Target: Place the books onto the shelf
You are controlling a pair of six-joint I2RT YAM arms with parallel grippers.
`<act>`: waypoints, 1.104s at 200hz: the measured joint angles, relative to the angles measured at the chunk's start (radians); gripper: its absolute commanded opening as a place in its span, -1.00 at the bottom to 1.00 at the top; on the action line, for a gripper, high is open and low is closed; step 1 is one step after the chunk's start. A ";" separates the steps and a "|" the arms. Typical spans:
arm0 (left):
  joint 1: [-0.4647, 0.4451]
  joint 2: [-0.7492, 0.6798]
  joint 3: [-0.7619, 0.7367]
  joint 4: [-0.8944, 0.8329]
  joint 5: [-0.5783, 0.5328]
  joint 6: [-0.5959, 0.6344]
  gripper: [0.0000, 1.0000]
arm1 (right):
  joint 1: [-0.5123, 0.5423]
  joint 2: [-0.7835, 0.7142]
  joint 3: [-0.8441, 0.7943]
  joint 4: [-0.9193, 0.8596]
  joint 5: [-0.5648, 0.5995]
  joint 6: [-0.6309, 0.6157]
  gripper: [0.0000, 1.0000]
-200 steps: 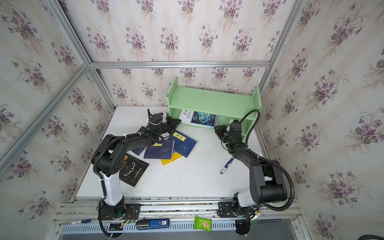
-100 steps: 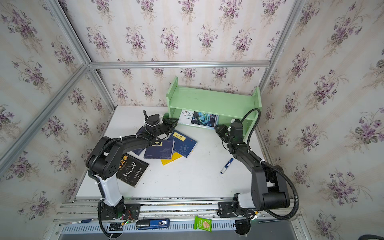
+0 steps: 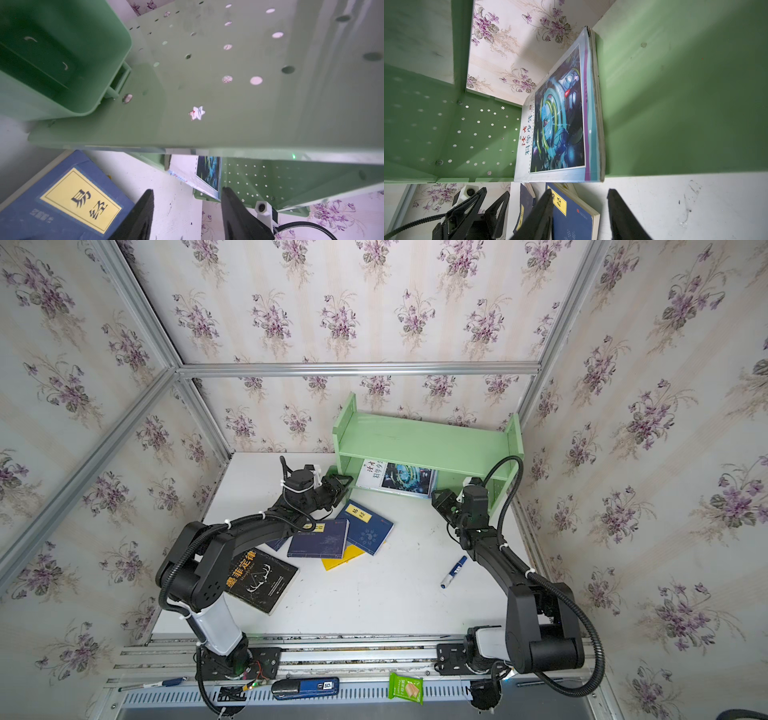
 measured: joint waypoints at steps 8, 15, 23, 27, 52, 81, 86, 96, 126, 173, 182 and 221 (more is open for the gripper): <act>0.000 0.004 0.000 0.000 0.000 0.005 0.18 | 0.000 0.004 0.000 0.002 -0.002 -0.003 -0.08; 0.000 0.009 0.002 0.000 0.000 0.010 0.20 | 0.000 0.009 0.000 0.001 -0.005 -0.007 -0.08; 0.000 0.016 0.006 -0.003 0.001 0.015 0.21 | 0.000 0.014 0.000 0.001 -0.008 -0.007 -0.08; 0.000 0.019 0.008 -0.004 0.001 0.017 0.23 | 0.000 0.017 0.001 0.002 -0.008 -0.008 -0.08; -0.001 0.027 0.012 -0.008 0.006 0.031 0.31 | 0.000 0.032 0.011 0.006 -0.020 -0.013 -0.08; -0.006 -0.009 -0.043 0.026 0.016 0.056 0.46 | 0.000 0.026 0.013 0.011 -0.035 -0.017 0.00; -0.008 -0.025 -0.066 0.035 0.018 0.063 0.48 | 0.000 0.018 0.013 0.003 -0.041 -0.016 0.03; -0.011 -0.063 -0.113 0.048 0.020 0.079 0.51 | 0.002 -0.009 0.006 -0.006 -0.046 -0.021 0.09; -0.013 -0.206 -0.277 0.068 0.018 0.137 0.56 | 0.014 -0.108 -0.020 -0.050 -0.050 -0.051 0.37; -0.020 -0.443 -0.512 -0.020 -0.066 0.227 0.79 | 0.150 -0.280 -0.107 -0.219 -0.035 -0.119 0.65; -0.022 -0.471 -0.547 -0.042 -0.085 0.237 0.91 | 0.187 -0.305 -0.124 -0.246 -0.014 -0.123 0.67; -0.022 -0.564 -0.696 -0.119 -0.134 0.241 0.99 | 0.372 -0.330 -0.180 -0.291 0.103 -0.114 0.67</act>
